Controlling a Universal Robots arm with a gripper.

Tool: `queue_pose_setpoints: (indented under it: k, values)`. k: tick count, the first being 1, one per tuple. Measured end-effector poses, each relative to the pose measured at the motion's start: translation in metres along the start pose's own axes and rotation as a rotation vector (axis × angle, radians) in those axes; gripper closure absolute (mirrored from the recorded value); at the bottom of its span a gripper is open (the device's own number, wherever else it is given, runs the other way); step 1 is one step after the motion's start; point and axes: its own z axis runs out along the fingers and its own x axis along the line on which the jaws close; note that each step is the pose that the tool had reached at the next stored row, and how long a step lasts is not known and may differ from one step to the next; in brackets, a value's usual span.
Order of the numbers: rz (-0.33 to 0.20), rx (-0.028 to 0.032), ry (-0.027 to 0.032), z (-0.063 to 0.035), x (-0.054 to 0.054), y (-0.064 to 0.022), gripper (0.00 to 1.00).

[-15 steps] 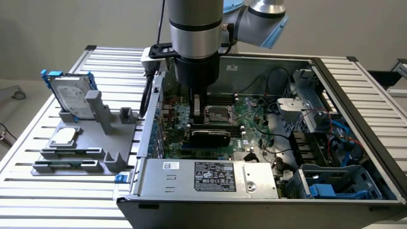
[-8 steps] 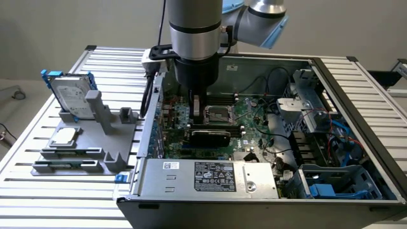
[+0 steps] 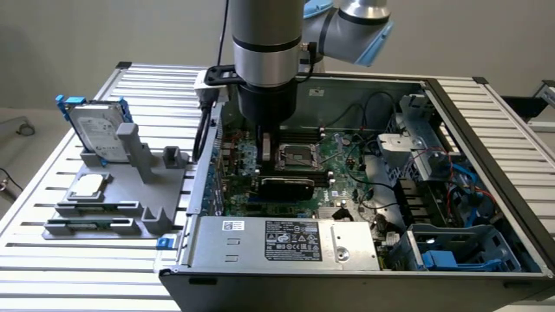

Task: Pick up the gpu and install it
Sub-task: 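Press down on the gpu until it lock into place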

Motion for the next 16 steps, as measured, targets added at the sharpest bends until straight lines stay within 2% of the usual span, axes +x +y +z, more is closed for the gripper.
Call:
queue_pose_setpoints:
  k: [7, 16]
  values:
    - [-0.002, -0.0133, 0.0004, 0.0092, 0.0, -0.0025, 0.89]
    - [-0.002, -0.0137, 0.0003, 0.0136, 0.0, -0.0025, 0.89]
